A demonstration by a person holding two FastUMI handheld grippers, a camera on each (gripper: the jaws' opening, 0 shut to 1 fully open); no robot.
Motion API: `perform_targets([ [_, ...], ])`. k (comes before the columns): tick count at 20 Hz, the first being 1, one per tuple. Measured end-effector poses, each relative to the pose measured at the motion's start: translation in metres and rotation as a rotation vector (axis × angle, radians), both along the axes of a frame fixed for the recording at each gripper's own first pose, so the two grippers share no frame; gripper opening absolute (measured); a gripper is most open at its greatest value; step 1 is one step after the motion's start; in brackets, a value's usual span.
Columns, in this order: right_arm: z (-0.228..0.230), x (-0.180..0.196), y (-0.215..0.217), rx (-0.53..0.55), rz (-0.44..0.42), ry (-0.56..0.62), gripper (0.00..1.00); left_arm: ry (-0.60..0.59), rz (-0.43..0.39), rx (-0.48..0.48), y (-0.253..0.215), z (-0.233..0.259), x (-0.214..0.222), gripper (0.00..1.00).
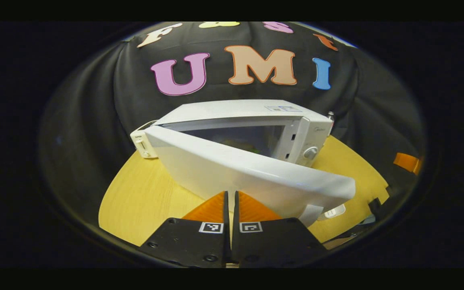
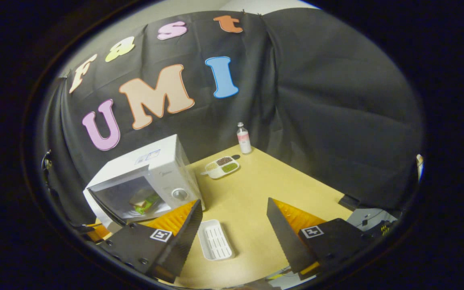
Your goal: Open the microwave oven with the left hand, put the food in, and close the microwave oven.
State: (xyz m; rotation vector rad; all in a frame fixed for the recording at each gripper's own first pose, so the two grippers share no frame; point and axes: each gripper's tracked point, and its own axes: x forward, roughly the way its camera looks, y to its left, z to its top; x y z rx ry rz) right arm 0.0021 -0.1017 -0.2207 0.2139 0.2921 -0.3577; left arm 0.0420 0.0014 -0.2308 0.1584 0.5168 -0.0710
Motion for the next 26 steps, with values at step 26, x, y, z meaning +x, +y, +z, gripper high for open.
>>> perform_targets([
  [26,0.011,0.031,-0.007,0.061,0.13,-0.085,0.91,-0.187,-0.073,0.071,-0.09,0.03,0.1,0.0],
])
